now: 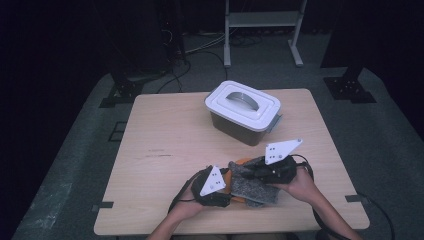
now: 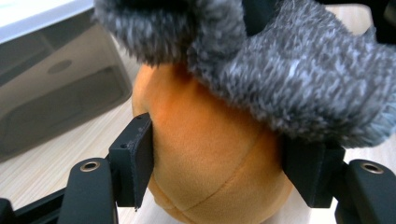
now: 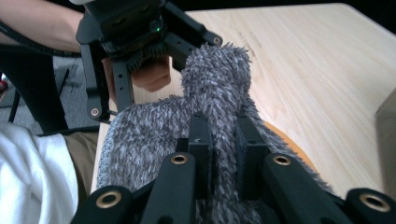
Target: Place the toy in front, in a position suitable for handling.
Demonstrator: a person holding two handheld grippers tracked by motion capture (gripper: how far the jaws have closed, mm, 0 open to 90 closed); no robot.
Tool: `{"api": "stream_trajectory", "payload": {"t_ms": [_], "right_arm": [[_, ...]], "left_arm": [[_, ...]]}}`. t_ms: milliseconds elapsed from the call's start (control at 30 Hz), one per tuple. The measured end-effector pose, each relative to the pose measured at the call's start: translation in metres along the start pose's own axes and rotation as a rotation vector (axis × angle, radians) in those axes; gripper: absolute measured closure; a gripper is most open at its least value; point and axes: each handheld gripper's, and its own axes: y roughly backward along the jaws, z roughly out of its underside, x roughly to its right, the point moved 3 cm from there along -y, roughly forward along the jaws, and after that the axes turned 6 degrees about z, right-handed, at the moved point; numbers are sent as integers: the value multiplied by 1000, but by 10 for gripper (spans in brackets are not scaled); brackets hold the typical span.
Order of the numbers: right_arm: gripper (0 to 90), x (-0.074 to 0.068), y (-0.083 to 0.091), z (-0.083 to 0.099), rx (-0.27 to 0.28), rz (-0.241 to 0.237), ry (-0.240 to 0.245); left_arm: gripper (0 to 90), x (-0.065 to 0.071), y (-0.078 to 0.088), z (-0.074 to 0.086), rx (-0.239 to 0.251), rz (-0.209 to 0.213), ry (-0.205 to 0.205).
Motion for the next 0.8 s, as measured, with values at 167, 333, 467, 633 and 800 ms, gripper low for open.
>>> {"api": "stream_trajectory", "payload": {"t_ms": [167,333,467,633,800], "right_arm": [[794,2,2,11,-20,3,-12],[794,5,12,27,-20,10,-63],[791,6,14,26,-33,13,-58],[792,6,16,6,-10,17,-18],[793,4,3,-7,-14,-3,8]], "left_arm": [[315,-5,2,7,12,23,41],[208,-10,-2,6,21,72,128],[270,-10,0,7,25,56,125],[353,-3,2,-3,47,19,45],[355,2,2,-4,35,-1,-9]]}}
